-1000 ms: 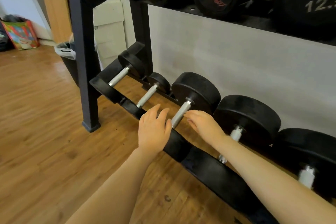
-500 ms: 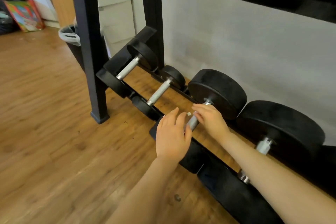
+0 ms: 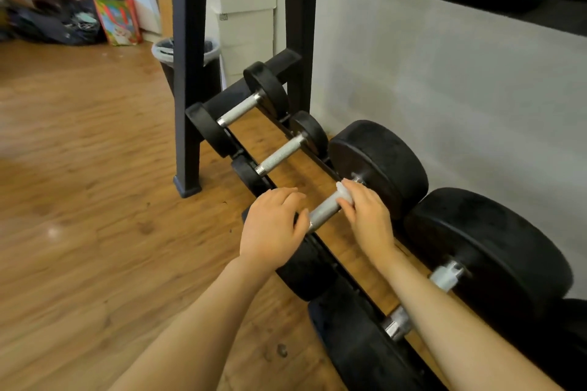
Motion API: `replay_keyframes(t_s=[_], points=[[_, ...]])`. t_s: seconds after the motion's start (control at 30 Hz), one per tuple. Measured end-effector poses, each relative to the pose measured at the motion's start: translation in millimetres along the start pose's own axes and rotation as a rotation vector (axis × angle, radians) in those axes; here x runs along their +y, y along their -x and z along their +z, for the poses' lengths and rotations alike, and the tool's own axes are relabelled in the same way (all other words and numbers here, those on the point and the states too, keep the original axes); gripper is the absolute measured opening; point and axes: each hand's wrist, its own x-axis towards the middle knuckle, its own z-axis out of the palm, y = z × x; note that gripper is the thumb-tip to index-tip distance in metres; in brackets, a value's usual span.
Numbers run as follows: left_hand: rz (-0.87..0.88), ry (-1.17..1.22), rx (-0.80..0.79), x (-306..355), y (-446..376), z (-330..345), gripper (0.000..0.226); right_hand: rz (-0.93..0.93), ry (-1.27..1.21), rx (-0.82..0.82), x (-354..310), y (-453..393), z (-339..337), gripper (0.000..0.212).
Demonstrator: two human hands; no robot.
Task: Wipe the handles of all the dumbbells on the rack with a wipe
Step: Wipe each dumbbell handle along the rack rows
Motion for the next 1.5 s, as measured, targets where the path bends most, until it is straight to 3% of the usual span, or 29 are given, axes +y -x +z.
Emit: replay_keyframes(t_s=[0.27, 0.53, 0.7, 0.93, 1.1, 1.33, 1.5], points=[[0.011, 0.003, -0.014, -6.6, 9.8, 4.5, 0.049, -0.083, 0.029, 0.113, 12.6, -0.6, 6.2, 0.035], [-0.064, 0.048, 0.058, -5.1, 24.9, 10.0, 0.050, -0.103, 0.072, 0.130, 11.9, 2.6, 10.2, 0.035], [-0.039, 0.057, 0.085, -8.8, 25.5, 12.1, 0.047, 0.049, 0.069, 0.171, 6.5, 1.8, 20.6, 0.033], [-0.027, 0.038, 0.082, -9.2, 23.6, 12.9, 0.047, -0.070, -0.029, 0.113, 1.8, 9.2, 29.1, 0.031], [-0.015, 0.037, 0.007, -10.5, 23.4, 6.8, 0.058, 0.075, 0.105, 0.175, 4.7, 7.4, 15.4, 0.036], [-0.036, 0.043, 0.005, -8.3, 24.5, 6.6, 0.062, -0.005, 0.141, 0.090, 2.7, 13.4, 19.8, 0.041], [-0.060, 0.045, 0.059, -4.6, 25.7, 10.3, 0.054, 0.081, 0.210, 0.158, 1.3, 7.4, 18.3, 0.043]])
